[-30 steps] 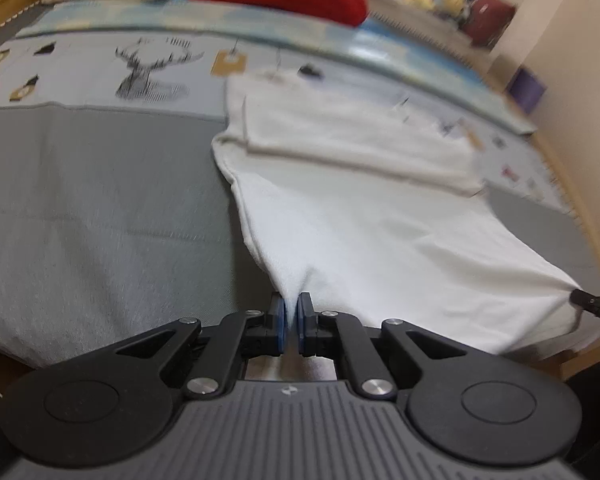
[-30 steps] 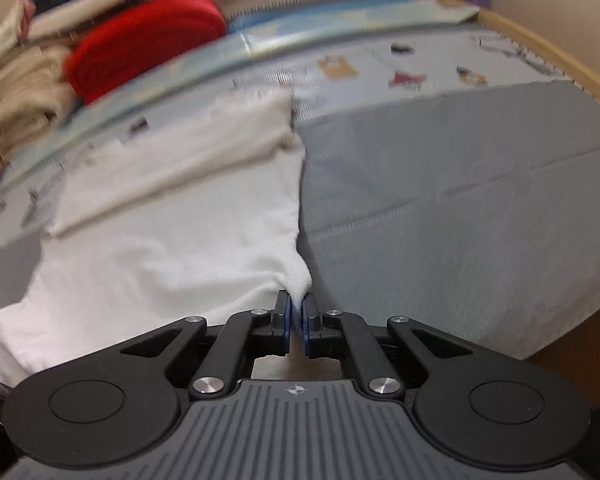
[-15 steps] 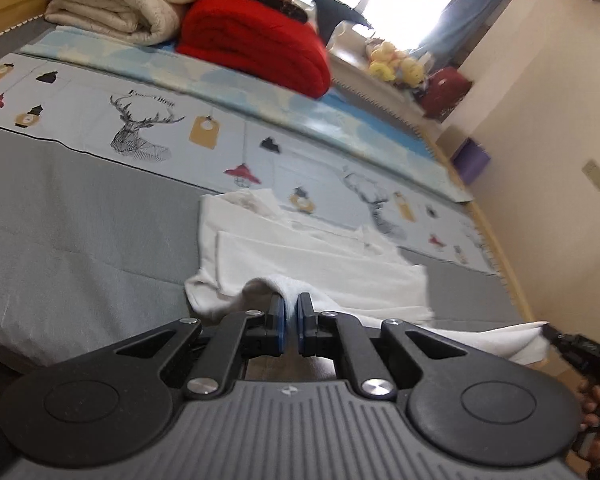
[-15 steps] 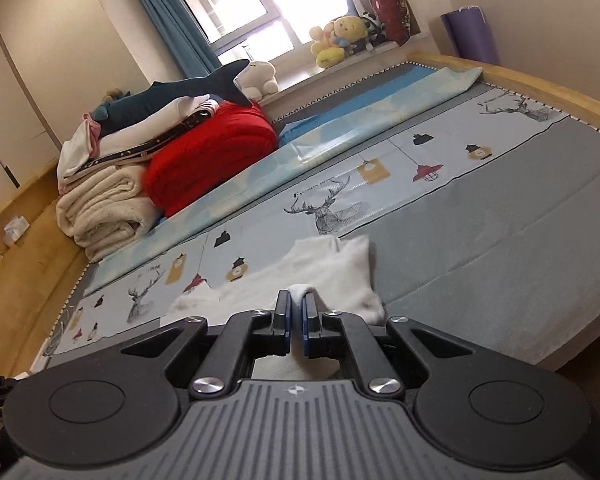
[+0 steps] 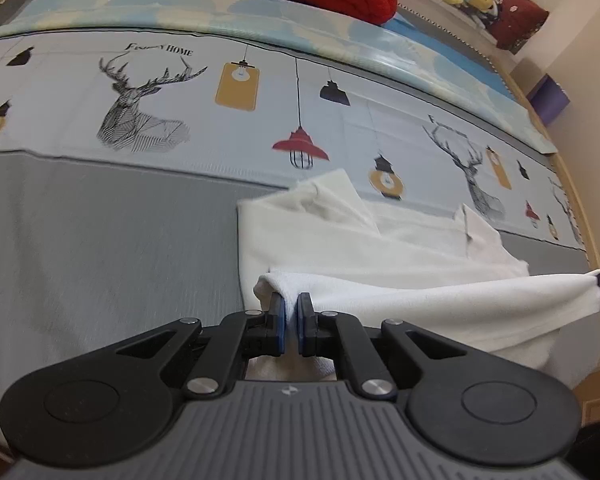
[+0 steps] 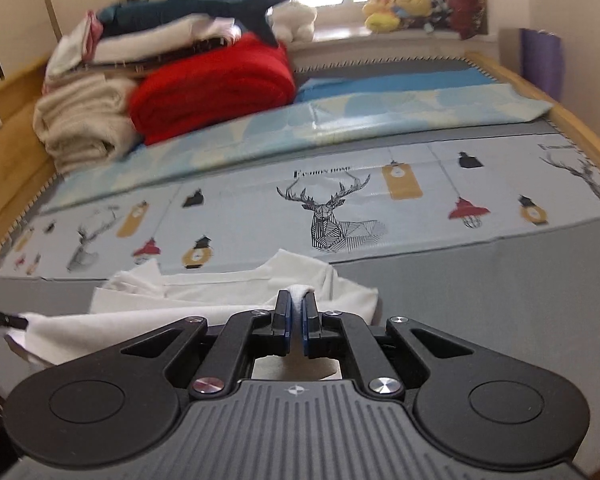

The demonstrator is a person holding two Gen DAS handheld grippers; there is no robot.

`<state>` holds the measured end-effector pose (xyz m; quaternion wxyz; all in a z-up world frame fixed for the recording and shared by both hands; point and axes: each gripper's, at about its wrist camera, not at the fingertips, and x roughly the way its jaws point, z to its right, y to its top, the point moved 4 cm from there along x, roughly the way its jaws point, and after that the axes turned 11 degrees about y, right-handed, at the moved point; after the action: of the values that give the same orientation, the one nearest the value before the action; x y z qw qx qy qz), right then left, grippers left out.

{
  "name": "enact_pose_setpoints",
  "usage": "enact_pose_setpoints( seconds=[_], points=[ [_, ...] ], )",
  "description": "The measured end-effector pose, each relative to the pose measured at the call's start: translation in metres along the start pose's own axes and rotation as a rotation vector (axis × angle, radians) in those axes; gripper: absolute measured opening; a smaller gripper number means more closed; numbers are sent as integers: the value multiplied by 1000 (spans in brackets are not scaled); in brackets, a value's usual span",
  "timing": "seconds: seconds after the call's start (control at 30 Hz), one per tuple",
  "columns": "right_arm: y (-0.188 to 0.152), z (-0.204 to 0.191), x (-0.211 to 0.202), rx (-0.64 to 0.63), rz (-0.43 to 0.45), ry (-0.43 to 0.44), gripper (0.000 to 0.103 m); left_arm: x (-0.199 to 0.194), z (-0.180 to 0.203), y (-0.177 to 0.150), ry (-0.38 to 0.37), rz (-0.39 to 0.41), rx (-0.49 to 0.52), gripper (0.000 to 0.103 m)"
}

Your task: Fold small clothes

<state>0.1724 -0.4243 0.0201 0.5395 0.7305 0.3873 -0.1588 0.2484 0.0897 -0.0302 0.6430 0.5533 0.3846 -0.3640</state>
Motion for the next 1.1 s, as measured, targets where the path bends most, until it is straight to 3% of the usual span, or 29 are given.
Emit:
enact_pose_setpoints(
  seconds=[0.23,0.33,0.4,0.47,0.57,0.63,0.73,0.83,0.97,1.1],
  points=[
    [-13,37,97,101,-170,-67,5,57,0,19,35,-83,-60,6],
    [-3,42,113,103,-169,-78,5,67,-1,31,20,-95,-86,9],
    [3,48,120,139,-150,-88,6,63,-9,41,59,-51,-144,12],
    [13,59,120,183,-96,-150,8,55,-18,51,99,10,-164,13],
    [23,75,110,222,-8,-214,15,52,-26,53,86,8,-174,13],
    [20,85,109,248,-13,-188,15,55,-28,49,97,-26,-128,16],
    [9,91,107,223,-64,-165,15,56,-33,37,172,-38,-57,16],
    [-2,90,108,197,-108,-135,15,63,-33,26,144,-85,-10,20],
    [-13,78,120,145,-174,-99,16,67,-8,13,128,-76,142,50],
    [-14,63,129,81,-185,-87,22,74,9,11,157,-47,229,54]
  ],
)
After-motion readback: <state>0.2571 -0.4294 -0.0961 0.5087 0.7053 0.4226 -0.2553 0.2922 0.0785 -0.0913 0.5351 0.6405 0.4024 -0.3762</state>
